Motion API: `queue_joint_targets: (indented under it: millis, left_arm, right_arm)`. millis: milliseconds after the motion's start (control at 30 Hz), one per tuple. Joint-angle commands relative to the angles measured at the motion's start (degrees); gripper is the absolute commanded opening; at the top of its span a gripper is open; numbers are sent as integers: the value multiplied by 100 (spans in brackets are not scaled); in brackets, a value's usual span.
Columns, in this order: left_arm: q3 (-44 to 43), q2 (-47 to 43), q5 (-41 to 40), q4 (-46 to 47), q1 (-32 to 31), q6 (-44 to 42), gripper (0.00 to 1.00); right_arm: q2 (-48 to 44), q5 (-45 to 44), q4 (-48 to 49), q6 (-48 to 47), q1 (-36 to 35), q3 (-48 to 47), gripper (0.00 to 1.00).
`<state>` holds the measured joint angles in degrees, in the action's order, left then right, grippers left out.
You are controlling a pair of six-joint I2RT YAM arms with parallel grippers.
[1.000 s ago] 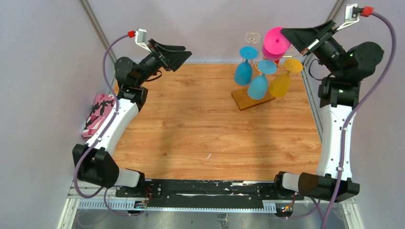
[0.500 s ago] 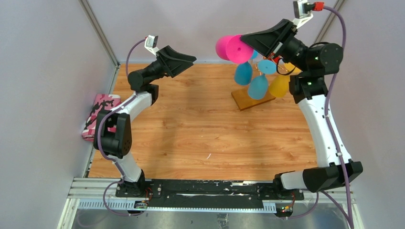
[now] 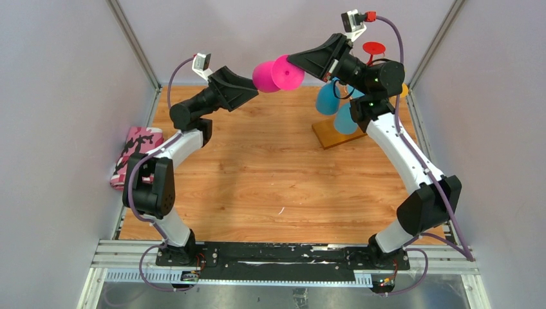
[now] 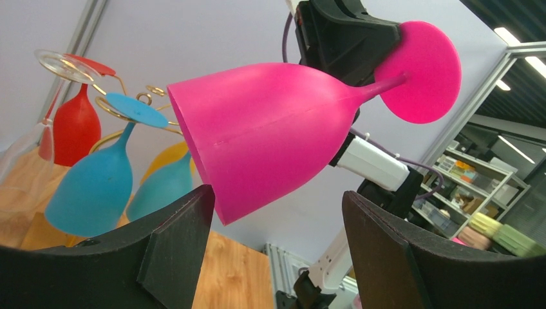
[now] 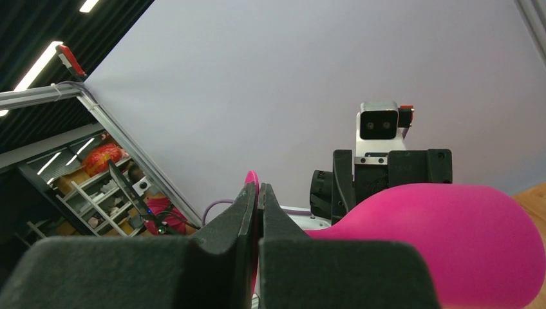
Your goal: Take the wine glass off the wine glass rack
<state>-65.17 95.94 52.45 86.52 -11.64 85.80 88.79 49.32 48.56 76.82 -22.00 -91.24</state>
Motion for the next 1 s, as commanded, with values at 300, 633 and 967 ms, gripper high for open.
queue_joint_targets:
  millis: [300, 633, 967]
  left_arm:
    - [160, -419, -81, 427, 26, -51, 63]
    - [663, -1579, -225, 418, 25, -14, 47]
    - [810, -1831, -270, 419, 21, 52, 41]
  right_arm:
    - [-140, -243, 1720, 1049, -113, 842, 0]
    - [209, -457, 3178, 1943, -236, 1408, 0]
    - [520, -274, 2770, 1573, -758, 1478, 0]
